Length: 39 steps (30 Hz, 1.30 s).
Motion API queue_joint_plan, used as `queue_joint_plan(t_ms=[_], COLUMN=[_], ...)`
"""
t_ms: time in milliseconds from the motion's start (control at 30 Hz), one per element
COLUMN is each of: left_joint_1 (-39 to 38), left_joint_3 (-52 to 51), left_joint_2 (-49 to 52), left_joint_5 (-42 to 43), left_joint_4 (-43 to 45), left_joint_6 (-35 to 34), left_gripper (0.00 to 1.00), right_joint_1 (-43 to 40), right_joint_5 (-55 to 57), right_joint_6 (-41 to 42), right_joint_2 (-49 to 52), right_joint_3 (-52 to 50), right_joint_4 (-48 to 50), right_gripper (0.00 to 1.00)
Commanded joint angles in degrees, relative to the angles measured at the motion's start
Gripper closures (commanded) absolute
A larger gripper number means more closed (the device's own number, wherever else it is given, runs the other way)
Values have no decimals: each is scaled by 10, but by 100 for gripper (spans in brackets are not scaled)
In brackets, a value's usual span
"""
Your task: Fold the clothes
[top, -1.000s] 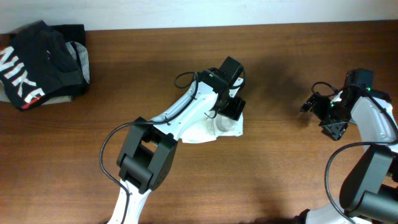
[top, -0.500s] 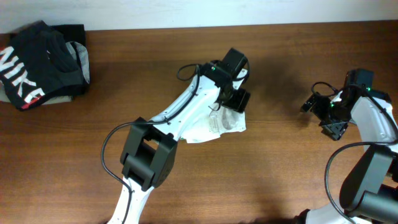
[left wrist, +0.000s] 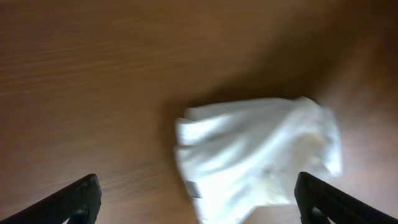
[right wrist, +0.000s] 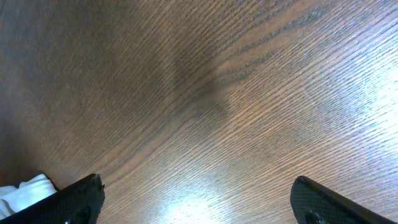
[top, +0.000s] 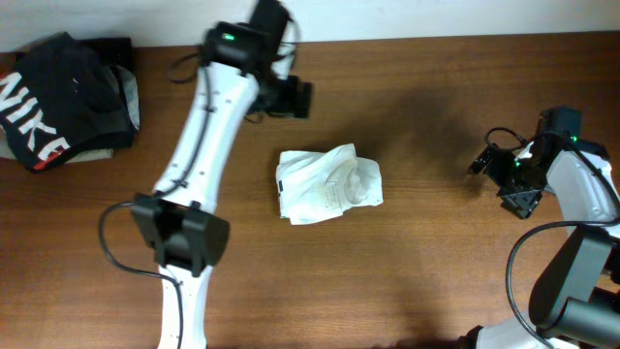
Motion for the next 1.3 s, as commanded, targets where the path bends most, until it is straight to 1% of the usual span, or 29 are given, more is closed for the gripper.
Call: queue_joint_plan(t_ms=[0, 33, 67, 100, 167, 267, 333, 367, 433, 567, 633, 700, 733, 833, 967, 1000, 1033, 1067, 1133, 1167, 1233, 1267], left_joint_1=[77, 102, 122, 141, 166, 186, 183, 178, 165, 135, 106, 76, 70, 58, 55, 54, 52, 51, 43, 40, 30, 26], left_joint_3=[10, 10, 7, -8, -51, -180, -246, -293, -346, -421, -461, -485, -488, -500, -507, -507, -507, -507, -507, -507, -507, -507], left_joint_2=[-9, -7, -5, -5, -5, -5, -5, -5, -5, -5, -5, -5, -5, -5, -5, -5, -5, -5, -5, -5, -5, -5], left_joint_5=[-8, -9, -9, -28, -28, 36, 118, 189, 252, 309, 330, 336, 336, 338, 337, 337, 333, 333, 333, 333, 312, 296], left_joint_4=[-19, -37, -53, -52, -40, 3, 42, 70, 96, 150, 176, 201, 210, 272, 318, 336, 347, 353, 362, 363, 363, 364], left_joint_6=[-1, 0, 24, 40, 40, 52, 96, 142, 166, 167, 167, 164, 159, 117, 108, 90, 76, 68, 68, 68, 68, 68], left_gripper=[1, 1, 1, 1, 1, 1, 1, 1, 1, 1, 1, 1, 1, 1, 1, 2, 11, 24, 32, 39, 78, 84], right_joint_1=[-2, -2, -2, -2, -2, -2, -2, -2, -2, -2, -2, -2, -2, -2, -2, -2, -2, -2, -2, -2, -2, -2], right_joint_5=[7, 7, 7, 7, 7, 7, 7, 7, 7, 7, 7, 7, 7, 7, 7, 7, 7, 7, 7, 7, 7, 7], right_joint_6=[-4, -4, -4, -4, -4, -4, -4, -4, -4, -4, -4, -4, -4, -4, -4, -4, -4, -4, -4, -4, -4, -4], right_joint_2=[-10, -10, -10, -10, -10, -10, -10, -10, -10, -10, -10, -10, -10, -10, -10, -10, -10, -10, -10, -10, -10, -10], right_joint_3=[1, 1, 1, 1, 1, 1, 1, 1, 1, 1, 1, 1, 1, 1, 1, 1, 1, 1, 1, 1, 1, 1], right_joint_4=[-1, -1, -1, -1, -1, -1, -1, -1, -1, -1, -1, -1, -1, -1, -1, -1, -1, -1, -1, -1, -1, -1], right_gripper=[1, 1, 1, 1, 1, 1, 1, 1, 1, 1, 1, 1, 1, 1, 1, 1, 1, 1, 1, 1, 1, 1])
